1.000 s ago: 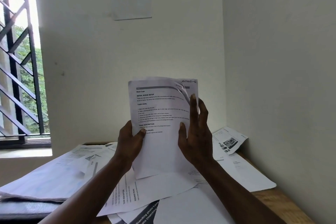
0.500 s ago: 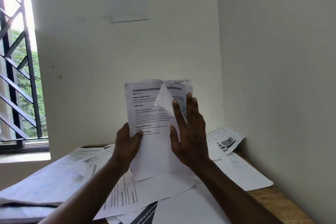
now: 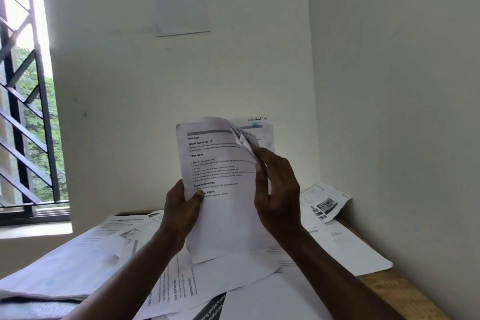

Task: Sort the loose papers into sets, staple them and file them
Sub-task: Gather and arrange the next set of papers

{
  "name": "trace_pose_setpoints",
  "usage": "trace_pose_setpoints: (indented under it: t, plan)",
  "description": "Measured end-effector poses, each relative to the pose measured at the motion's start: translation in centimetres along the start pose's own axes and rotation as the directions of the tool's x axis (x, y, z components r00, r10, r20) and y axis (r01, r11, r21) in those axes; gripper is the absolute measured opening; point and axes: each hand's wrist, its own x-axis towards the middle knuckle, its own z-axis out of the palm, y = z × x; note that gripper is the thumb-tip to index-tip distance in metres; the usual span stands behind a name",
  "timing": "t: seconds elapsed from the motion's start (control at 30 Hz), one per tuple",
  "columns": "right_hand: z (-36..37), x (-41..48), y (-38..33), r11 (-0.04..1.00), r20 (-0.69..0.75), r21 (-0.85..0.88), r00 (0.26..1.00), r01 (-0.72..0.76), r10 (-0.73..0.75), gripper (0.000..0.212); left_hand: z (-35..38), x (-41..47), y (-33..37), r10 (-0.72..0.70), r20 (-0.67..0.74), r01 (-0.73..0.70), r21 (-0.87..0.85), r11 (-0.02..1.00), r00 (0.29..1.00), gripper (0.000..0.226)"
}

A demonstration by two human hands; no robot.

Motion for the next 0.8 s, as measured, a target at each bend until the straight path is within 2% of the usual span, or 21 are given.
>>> trace_pose_setpoints:
  t: [0.17,0.23,0.33,0.4,0.57,0.67,0.8]
  plan:
    - [-1.0,1.0,0.1,0.995,-0.016,0.090,0.999,-0.049,0.050,0.026,-0.1,0.0,-0.1,0.012,0.016,-0.012,0.003,1.000,1.000,0.030]
    - [-1.3,1.2,-0.3,0.972,0.006,0.186,0.990,-0.143,0.144,0.025,-0.1,0.0,-0.1,0.019,0.017,-0.019,0.003,1.000,1.000,0.030]
    - [-1.4,1.5,-1.1,0.838,0.096,0.386,0.921,-0.385,0.378,0.020,0.0,-0.1,0.1,0.021,0.022,-0.021,-0.008,1.000,1.000,0.029]
    - [-1.3,1.7,-1.4,0.758,0.138,0.448,0.875,-0.473,0.465,0.018,0.1,-0.2,0.3,0.018,0.024,-0.018,-0.015,1.000,1.000,0.028]
    - [-1.3,2.1,-1.8,0.697,0.156,0.468,0.827,-0.543,0.540,0.038,0.1,-0.2,0.3,0.029,0.012,-0.029,-0.011,1.000,1.000,0.028]
    - [-1.1,2.1,-1.6,0.731,0.122,0.398,0.822,-0.554,0.556,0.031,0.3,-0.3,0.4,0.037,0.011,-0.037,-0.009,0.999,0.999,0.026]
    - [-0.9,1.8,-1.5,0.716,0.128,0.370,0.796,-0.592,0.592,0.020,0.5,-0.4,0.5,0.037,0.016,-0.037,-0.018,0.999,0.999,0.024]
